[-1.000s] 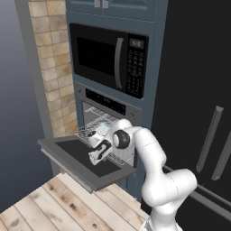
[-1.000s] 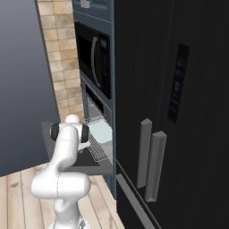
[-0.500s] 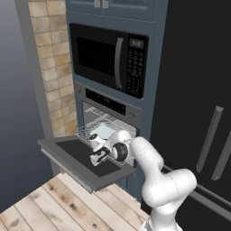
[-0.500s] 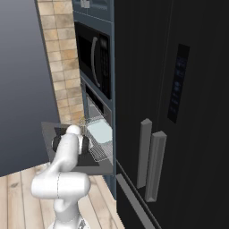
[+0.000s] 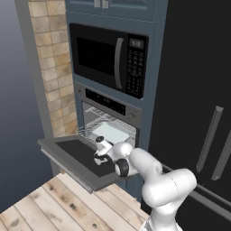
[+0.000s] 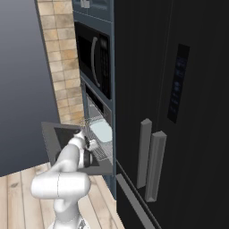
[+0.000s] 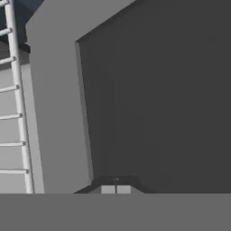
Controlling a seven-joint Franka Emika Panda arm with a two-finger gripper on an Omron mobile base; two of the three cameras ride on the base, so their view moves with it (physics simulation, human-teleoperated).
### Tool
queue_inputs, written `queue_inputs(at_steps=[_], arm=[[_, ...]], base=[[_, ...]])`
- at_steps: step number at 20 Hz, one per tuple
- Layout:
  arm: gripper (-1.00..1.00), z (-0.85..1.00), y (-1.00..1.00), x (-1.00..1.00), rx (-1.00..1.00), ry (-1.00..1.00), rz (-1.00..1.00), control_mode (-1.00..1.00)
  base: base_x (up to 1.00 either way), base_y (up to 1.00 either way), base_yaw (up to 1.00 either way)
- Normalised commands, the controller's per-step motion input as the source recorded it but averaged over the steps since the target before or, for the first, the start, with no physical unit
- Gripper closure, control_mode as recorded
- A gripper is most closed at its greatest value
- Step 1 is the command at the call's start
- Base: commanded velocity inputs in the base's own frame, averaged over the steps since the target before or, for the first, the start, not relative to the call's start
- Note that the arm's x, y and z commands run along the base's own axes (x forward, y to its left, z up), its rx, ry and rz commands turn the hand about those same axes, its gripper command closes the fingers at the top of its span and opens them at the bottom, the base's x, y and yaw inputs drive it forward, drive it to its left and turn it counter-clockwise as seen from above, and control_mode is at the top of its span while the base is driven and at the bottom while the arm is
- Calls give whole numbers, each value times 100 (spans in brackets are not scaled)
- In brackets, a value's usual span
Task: Take the baked cake out of the oven and place it on the plate for cooling. Then close the oven door.
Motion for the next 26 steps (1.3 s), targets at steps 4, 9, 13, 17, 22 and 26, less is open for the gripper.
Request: queue_inputs(at_steps=[4, 9, 13, 17, 22, 26], arm=[[100, -34, 0, 55, 0, 0, 1, -100], [100, -57, -22, 60, -6, 0, 0, -100], [100, -64, -30, 56, -21, -4, -2, -100], [100, -66, 11, 18, -45, -12, -13, -100], [100, -66, 94, -78, -63, -20, -7, -100], [100, -11, 100, -100, -36, -20, 12, -100]], base=[[0, 0, 0], [0, 0, 0], [0, 0, 0], [0, 0, 0], [0, 0, 0], [0, 0, 0]])
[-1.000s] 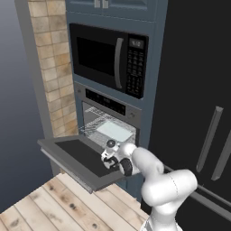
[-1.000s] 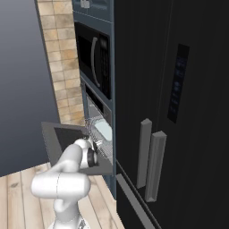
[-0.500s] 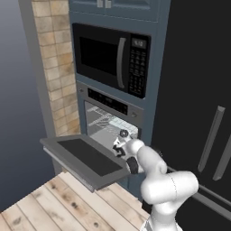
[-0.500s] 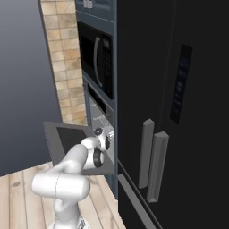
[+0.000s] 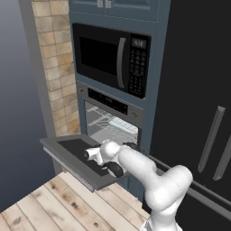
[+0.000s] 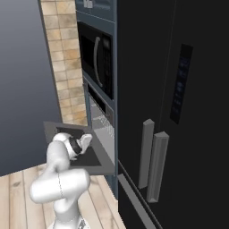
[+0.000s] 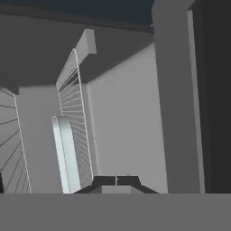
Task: Take the baked cake out of the oven and place it on the plate for cooling. Then close the oven door.
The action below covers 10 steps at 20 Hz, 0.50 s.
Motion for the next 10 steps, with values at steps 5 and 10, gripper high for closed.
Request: queue_inputs(at_steps=[5, 10], arm=[[100, 19, 57, -81, -5, -13, 12, -100], [100, 88, -32, -15, 53, -15, 0, -100]], base=[[0, 0, 0], [0, 0, 0]])
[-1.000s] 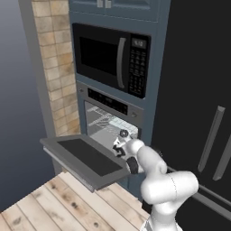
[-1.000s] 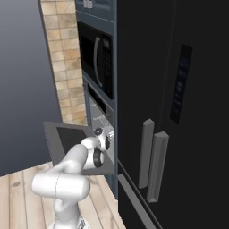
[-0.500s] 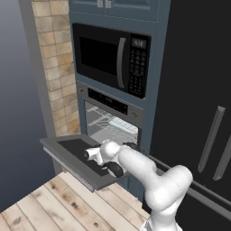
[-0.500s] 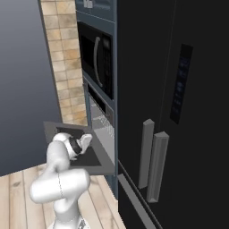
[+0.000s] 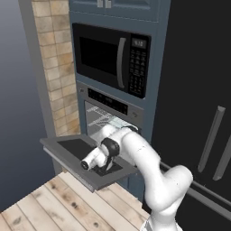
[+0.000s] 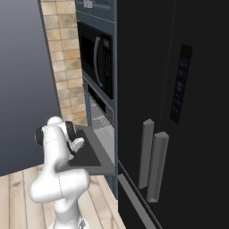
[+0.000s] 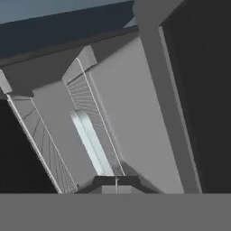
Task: Take the baked cake out of the oven and place it on the plate for cooling. Then close the oven door.
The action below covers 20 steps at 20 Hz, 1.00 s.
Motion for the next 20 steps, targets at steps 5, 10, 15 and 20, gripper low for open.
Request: queue_inputs(at_steps=[5, 10, 15, 20], arm=[[100, 100, -17, -1, 61, -2, 0, -100], [100, 92, 0, -42, 39, 2, 0, -100], [100, 78, 2, -55, 15, 24, 0, -100], [100, 92, 20, -46, 1, 37, 0, -100]], base=[[0, 0, 0], [0, 0, 0], [0, 0, 0], [0, 0, 0]])
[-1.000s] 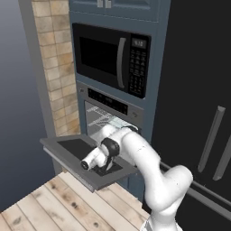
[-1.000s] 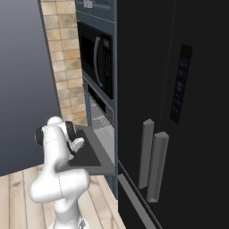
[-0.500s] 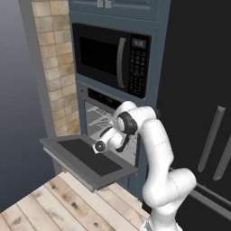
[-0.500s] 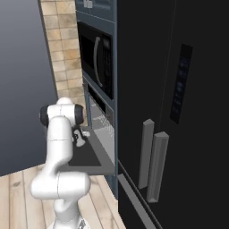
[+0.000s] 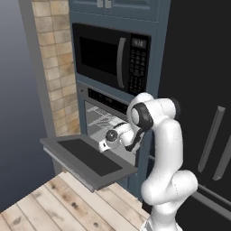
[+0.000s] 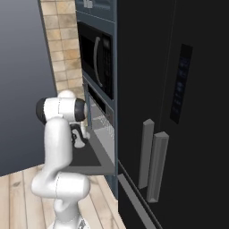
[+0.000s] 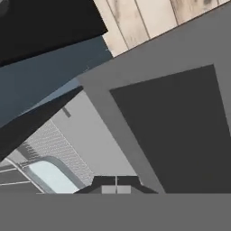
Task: Take the baked cake out of the oven and place it on the plate for cooling. Then close the oven door.
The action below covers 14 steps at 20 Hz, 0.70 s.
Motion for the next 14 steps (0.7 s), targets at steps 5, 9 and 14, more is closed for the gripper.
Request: queue_inputs(at_steps=[5, 9, 14], arm=[[100, 100, 60, -31, -6, 41, 0, -100], [100, 100, 74, -27, -15, 28, 0, -100], [100, 100, 63, -30, -19, 13, 0, -100]], base=[[0, 0, 0], [0, 0, 0], [0, 0, 0]])
